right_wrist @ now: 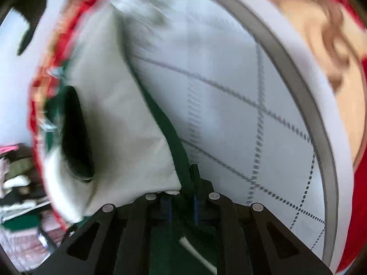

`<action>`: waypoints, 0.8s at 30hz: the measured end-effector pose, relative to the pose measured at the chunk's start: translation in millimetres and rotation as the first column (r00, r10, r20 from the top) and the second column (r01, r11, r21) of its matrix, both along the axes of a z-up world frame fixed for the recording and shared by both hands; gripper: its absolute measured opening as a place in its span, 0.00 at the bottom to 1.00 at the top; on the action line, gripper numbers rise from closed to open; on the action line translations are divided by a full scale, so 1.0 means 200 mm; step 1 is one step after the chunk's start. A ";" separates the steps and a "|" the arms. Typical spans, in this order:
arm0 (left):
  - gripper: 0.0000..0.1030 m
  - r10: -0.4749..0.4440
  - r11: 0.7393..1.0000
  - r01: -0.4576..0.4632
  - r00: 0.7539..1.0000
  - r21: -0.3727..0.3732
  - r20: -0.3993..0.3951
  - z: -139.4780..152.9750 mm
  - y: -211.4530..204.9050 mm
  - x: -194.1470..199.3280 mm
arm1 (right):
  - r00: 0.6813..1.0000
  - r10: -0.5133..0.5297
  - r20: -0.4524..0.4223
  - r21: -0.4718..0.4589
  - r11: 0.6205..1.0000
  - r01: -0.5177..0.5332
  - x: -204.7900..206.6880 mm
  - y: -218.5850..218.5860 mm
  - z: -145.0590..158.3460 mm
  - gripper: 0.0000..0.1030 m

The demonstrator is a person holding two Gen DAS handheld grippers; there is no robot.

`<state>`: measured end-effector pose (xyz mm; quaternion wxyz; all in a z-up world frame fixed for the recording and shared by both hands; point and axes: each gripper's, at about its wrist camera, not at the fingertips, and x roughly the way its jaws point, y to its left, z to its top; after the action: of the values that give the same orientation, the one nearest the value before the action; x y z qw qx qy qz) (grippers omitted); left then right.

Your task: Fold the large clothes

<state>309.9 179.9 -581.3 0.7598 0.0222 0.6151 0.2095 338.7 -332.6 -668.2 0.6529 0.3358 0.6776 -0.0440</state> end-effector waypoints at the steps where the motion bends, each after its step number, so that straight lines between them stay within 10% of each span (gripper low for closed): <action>1: 0.13 -0.007 1.000 0.007 1.000 0.011 -0.005 0.00 -0.02 0.00 | 1.000 0.019 0.002 -0.032 0.999 -0.019 0.01 0.03 0.00 0.13; 6: 0.22 -0.011 1.000 0.011 0.999 0.000 0.034 0.08 -0.05 -0.02 | 0.976 0.217 -0.022 -0.221 0.951 -0.217 0.06 0.18 0.19 0.30; 10: 0.97 -0.019 1.000 0.018 0.999 0.013 0.048 0.20 -0.06 -0.08 | 0.969 0.246 -0.010 -0.259 0.936 -0.240 -0.06 0.17 0.27 0.62; 14: 0.97 -0.038 0.999 0.037 0.999 0.029 0.034 0.26 -0.10 -0.14 | 0.968 0.187 -0.169 -0.194 0.956 -0.219 -0.30 0.12 0.03 0.55; 15: 0.97 -0.037 0.999 0.036 0.999 0.025 0.038 0.28 -0.11 -0.17 | 0.973 0.155 -0.170 -0.154 0.971 -0.182 -0.34 0.11 0.00 0.25; 17: 0.97 -0.043 0.999 0.044 0.998 -0.006 0.042 0.31 -0.14 -0.24 | 0.990 0.051 -0.131 -0.086 0.994 -0.063 -0.42 0.06 -0.01 0.13; 21: 0.97 -0.093 0.994 0.094 0.996 -0.058 0.009 0.32 -0.24 -0.37 | 0.964 -0.132 -0.229 0.054 0.988 0.148 -0.59 -0.07 -0.06 0.11; 24: 0.97 -0.147 0.986 0.143 0.988 -0.083 -0.043 0.27 -0.35 -0.47 | 0.946 0.087 -0.311 -0.100 0.987 -0.124 -0.56 0.08 -0.01 0.24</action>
<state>216.7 110.9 -527.8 0.7579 0.0418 0.6382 0.1283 227.1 -316.0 -670.2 0.5603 0.2488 0.7836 -0.1006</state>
